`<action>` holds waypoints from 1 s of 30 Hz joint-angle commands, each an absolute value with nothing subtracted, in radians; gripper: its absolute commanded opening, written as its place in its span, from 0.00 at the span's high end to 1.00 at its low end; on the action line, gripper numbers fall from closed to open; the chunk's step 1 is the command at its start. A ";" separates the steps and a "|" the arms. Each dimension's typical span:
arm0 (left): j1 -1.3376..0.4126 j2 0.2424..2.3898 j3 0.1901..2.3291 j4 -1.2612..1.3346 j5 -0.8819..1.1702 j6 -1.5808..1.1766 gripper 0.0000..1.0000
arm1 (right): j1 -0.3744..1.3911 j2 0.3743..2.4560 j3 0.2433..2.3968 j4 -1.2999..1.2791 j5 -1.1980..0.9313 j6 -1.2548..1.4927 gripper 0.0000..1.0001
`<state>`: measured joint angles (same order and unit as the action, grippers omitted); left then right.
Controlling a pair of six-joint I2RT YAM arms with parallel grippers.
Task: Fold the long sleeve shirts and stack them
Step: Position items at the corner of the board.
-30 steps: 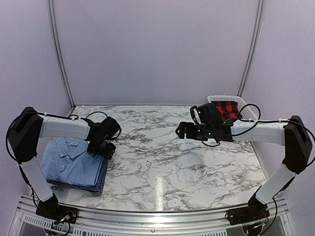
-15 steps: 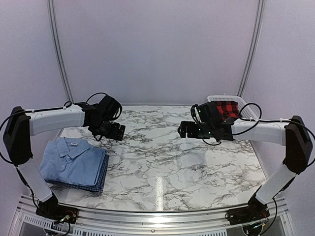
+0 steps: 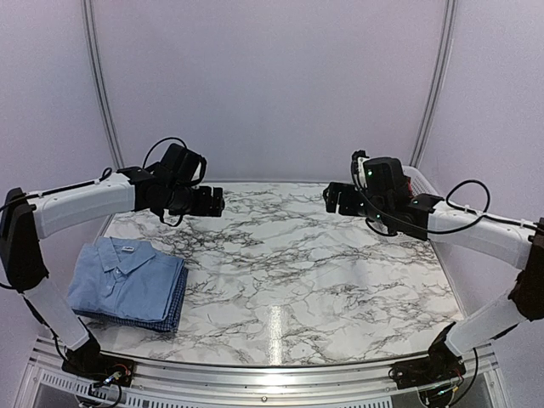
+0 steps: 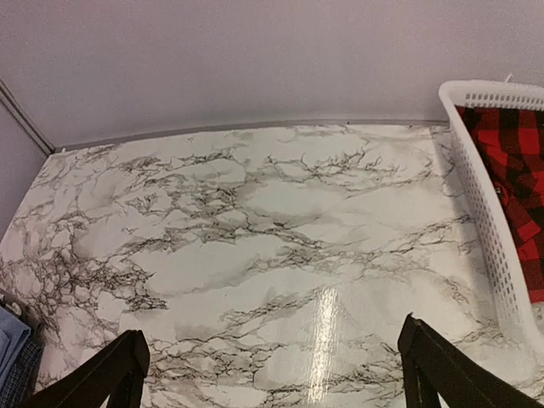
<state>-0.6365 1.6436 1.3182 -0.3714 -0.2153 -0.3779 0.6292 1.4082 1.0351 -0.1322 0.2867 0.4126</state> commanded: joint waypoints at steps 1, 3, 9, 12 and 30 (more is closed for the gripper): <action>-0.635 1.569 1.358 -0.311 -0.218 -0.373 0.01 | 0.620 1.315 1.068 -0.086 0.375 0.342 0.02; -0.635 1.546 1.358 -0.307 -0.239 -0.370 0.01 | 0.621 1.277 1.069 -0.075 0.385 0.326 0.02; -0.634 1.469 1.358 -0.291 -0.291 -0.364 0.01 | 0.621 1.192 1.086 -0.072 0.401 0.280 0.01; -0.632 1.434 1.345 -0.271 -0.308 -0.365 0.01 | 0.621 1.185 1.112 -0.093 0.408 0.261 0.01; -0.629 1.392 1.319 -0.237 -0.316 -0.375 0.01 | 0.621 1.147 1.078 -0.087 0.379 0.241 0.02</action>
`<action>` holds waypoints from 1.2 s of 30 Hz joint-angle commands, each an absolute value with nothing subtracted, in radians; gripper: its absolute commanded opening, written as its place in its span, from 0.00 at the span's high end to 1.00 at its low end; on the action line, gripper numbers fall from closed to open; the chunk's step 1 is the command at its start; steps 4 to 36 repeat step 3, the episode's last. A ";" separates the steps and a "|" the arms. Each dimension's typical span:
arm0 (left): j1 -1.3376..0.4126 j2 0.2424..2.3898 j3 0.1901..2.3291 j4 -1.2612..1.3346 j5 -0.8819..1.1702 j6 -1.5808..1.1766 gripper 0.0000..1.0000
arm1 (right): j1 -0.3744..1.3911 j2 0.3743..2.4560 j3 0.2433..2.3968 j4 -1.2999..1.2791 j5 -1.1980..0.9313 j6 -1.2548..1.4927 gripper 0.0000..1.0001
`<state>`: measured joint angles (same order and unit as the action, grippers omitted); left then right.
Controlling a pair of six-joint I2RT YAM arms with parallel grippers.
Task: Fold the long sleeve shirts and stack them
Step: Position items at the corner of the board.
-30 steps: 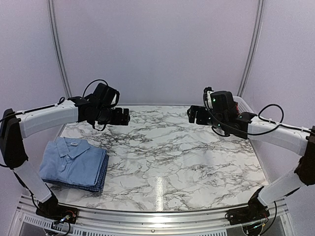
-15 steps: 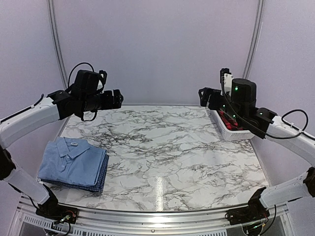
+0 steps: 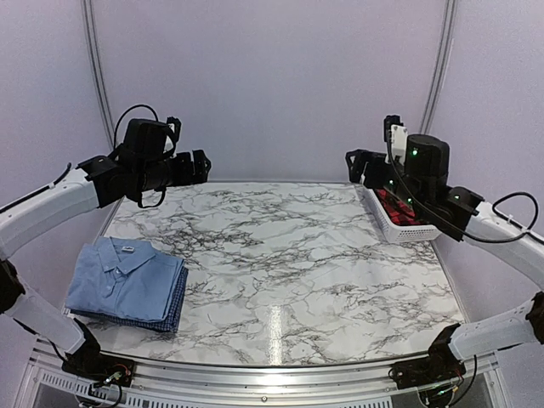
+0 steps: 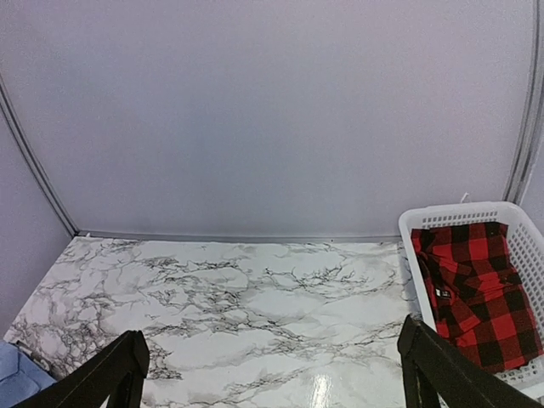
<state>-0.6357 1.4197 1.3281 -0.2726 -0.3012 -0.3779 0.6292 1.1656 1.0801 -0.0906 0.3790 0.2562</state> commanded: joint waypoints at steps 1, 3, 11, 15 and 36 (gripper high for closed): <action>-0.629 1.391 1.318 -0.237 -0.315 -0.375 0.01 | 0.621 1.146 1.078 -0.089 0.381 0.240 0.01; -0.629 1.391 1.315 -0.235 -0.318 -0.375 0.01 | 0.621 1.147 1.075 -0.092 0.385 0.238 0.01; -0.629 1.391 1.315 -0.235 -0.318 -0.375 0.01 | 0.621 1.147 1.075 -0.092 0.385 0.238 0.01; -0.629 1.391 1.315 -0.235 -0.318 -0.375 0.01 | 0.621 1.147 1.075 -0.092 0.385 0.238 0.01; -0.629 1.391 1.315 -0.235 -0.318 -0.375 0.01 | 0.621 1.147 1.075 -0.092 0.385 0.238 0.01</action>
